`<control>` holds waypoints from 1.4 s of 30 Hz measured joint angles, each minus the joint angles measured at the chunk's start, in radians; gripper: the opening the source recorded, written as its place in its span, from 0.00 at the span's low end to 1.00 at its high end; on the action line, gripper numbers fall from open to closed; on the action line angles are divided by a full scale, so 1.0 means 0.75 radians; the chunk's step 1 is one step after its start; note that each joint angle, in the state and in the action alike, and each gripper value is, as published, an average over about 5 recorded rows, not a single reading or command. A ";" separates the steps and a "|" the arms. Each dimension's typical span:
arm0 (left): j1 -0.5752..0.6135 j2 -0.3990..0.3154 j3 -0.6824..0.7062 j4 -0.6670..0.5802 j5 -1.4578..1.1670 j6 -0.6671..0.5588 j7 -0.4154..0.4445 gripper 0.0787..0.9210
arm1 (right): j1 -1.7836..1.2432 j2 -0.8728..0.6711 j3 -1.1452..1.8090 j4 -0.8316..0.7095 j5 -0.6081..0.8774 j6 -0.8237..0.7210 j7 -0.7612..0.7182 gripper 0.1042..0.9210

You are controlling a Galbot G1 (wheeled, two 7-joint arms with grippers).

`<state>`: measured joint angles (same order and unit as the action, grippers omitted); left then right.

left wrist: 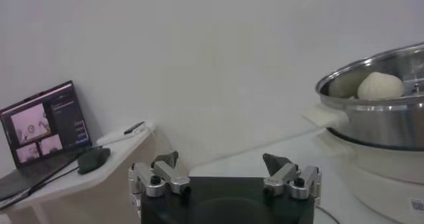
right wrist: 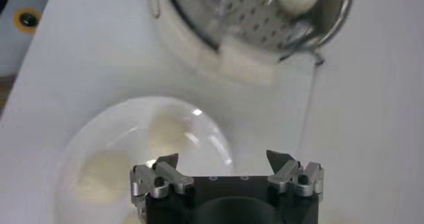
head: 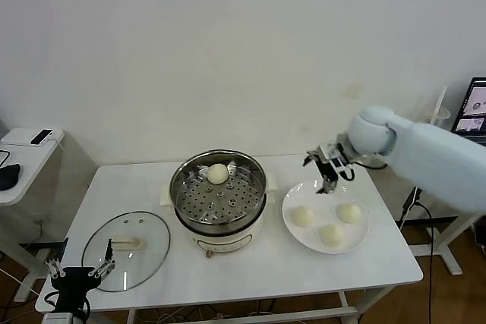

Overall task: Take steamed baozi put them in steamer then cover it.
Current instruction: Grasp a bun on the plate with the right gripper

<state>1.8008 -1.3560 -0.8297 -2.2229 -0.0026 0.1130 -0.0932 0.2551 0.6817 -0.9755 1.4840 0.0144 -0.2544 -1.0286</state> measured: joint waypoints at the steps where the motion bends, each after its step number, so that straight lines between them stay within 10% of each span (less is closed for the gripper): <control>1: -0.003 -0.001 0.000 -0.001 0.001 0.002 0.000 0.88 | -0.021 0.000 0.009 -0.003 -0.007 -0.004 0.001 0.88; 42: -0.017 0.010 -0.038 0.020 0.002 0.009 0.010 0.88 | -0.321 0.388 0.131 -0.509 -0.207 -0.027 0.020 0.88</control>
<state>1.7881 -1.3486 -0.8584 -2.2078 -0.0010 0.1196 -0.0854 0.0142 0.9729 -0.8770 1.1024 -0.1411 -0.2749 -1.0135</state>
